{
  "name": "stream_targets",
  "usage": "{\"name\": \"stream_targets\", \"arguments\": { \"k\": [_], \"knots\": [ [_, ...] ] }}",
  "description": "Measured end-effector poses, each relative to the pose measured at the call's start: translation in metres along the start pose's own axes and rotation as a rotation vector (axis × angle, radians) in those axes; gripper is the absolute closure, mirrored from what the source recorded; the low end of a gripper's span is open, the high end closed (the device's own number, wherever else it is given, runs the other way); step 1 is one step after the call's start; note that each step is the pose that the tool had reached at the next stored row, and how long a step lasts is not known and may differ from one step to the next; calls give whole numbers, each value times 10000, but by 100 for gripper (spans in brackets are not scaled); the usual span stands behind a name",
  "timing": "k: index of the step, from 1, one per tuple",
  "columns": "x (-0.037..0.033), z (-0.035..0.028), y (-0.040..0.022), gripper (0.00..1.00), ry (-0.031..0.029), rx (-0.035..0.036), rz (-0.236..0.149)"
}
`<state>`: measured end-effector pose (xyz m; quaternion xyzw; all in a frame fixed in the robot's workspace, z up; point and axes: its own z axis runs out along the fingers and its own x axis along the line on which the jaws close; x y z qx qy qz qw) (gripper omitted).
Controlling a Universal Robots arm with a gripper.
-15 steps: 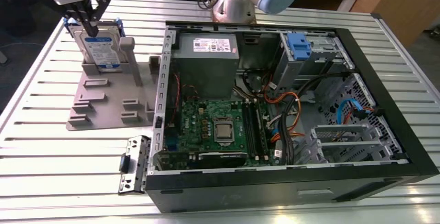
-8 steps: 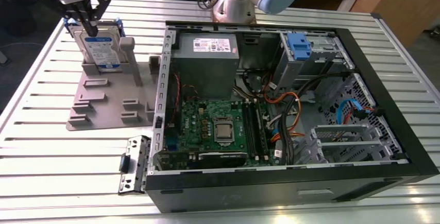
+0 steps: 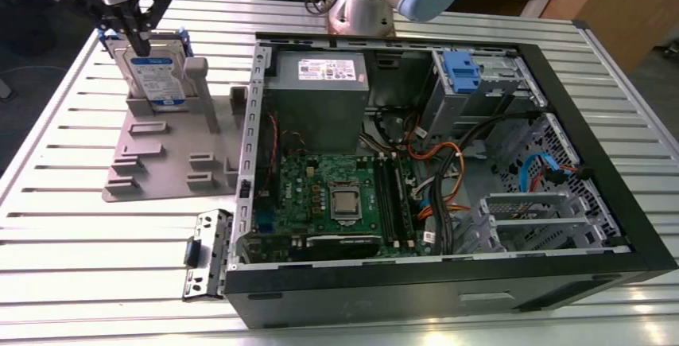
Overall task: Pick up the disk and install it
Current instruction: 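Pick up the disk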
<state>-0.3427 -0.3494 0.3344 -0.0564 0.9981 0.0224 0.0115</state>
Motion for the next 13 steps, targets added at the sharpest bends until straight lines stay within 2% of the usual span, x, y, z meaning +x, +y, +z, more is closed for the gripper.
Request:
{"name": "stream_targets", "arguments": {
  "k": [13],
  "knots": [
    [0, 0, 0, 90, 65, -38, -1485]
  ]
}}
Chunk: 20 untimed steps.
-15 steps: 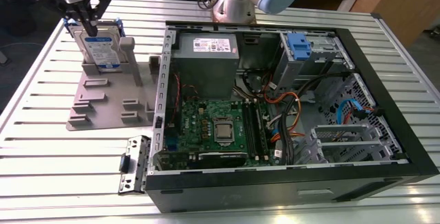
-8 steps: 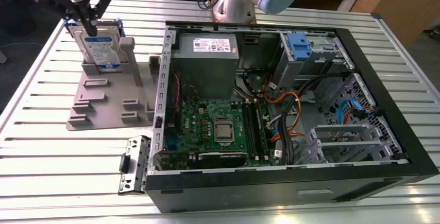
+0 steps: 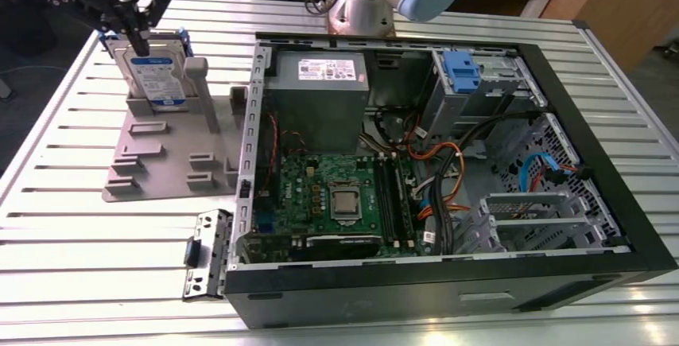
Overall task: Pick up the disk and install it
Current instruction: 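Pick up the disk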
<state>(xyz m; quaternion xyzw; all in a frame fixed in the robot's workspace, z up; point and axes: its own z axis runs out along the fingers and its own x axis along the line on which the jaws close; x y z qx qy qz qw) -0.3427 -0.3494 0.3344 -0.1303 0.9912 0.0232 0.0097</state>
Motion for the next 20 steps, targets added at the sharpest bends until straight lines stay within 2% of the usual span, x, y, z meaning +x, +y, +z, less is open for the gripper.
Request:
{"name": "stream_targets", "arguments": {
  "k": [8, 20],
  "knots": [
    [0, 0, 0, 90, 39, -23, -916],
    [0, 0, 0, 90, 88, -51, -2032]
  ]
}}
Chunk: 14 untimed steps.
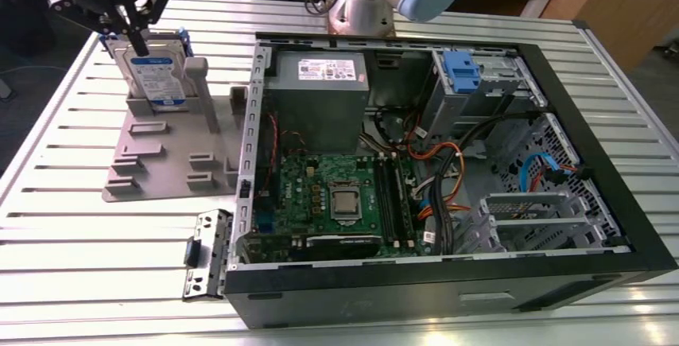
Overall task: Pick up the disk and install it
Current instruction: 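Pick up the disk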
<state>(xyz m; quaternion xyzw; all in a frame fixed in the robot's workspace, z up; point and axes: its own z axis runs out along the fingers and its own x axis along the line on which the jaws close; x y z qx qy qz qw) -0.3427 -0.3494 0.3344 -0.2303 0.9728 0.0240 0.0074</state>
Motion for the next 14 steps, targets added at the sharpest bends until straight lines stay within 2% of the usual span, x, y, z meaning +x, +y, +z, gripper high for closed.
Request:
{"name": "stream_targets", "arguments": {
  "k": [14],
  "knots": [
    [0, 0, 0, 90, 56, -33, -1289]
  ]
}}
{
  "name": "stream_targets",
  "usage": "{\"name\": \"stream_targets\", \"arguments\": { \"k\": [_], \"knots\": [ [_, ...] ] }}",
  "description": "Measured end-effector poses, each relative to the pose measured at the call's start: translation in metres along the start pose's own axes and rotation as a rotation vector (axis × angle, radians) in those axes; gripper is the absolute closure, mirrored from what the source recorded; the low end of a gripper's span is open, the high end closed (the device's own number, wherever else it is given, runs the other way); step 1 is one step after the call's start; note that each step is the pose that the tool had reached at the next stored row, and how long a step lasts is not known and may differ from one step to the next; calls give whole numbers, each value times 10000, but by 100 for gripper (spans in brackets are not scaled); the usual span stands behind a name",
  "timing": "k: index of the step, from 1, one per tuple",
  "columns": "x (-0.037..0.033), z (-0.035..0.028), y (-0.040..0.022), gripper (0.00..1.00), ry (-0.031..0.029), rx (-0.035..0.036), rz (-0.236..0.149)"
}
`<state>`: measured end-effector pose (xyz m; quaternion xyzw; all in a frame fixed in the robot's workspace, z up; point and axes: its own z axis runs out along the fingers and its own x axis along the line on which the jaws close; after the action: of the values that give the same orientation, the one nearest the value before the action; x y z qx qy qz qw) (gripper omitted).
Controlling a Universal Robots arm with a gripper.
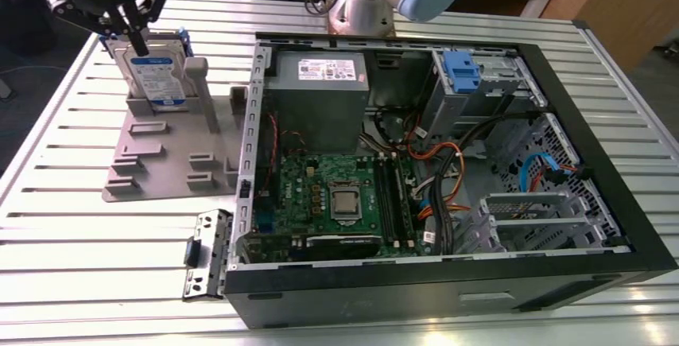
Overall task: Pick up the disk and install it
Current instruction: 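Pick up the disk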
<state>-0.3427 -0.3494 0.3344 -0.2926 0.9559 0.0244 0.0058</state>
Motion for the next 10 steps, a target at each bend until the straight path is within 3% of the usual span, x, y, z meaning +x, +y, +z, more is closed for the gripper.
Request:
{"name": "stream_targets", "arguments": {
  "k": [10],
  "knots": [
    [0, 0, 0, 90, 38, -22, -880]
  ]
}}
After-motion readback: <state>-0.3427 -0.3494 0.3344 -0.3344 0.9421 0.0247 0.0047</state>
